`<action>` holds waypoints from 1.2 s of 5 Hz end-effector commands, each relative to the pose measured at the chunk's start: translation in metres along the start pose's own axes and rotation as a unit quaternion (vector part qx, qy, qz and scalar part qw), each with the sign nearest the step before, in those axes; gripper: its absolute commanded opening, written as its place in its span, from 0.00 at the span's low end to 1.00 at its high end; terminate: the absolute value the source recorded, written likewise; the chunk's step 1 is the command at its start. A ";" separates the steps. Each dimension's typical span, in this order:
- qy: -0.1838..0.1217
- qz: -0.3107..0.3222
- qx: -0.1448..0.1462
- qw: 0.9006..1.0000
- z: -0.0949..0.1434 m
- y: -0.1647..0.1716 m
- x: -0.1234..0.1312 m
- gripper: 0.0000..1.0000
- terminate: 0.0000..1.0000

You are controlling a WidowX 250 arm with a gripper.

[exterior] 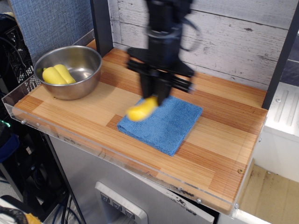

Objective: Place the knife between the bowl and the blue towel

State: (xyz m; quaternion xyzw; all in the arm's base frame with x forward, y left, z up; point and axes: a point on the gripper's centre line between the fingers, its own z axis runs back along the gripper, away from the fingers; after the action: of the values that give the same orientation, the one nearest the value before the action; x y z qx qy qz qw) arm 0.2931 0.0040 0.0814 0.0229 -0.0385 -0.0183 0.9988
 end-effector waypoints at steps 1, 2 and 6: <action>-0.011 0.022 0.021 0.999 -0.002 0.060 -0.002 0.00 0.00; -0.011 0.028 0.026 0.999 -0.006 0.080 0.002 0.00 0.00; 0.016 0.009 0.055 0.998 -0.031 0.097 0.020 0.00 0.00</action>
State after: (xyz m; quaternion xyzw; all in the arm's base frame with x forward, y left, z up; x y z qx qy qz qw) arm 0.3213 0.0994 0.0440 0.0711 -0.0054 -0.0048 0.9974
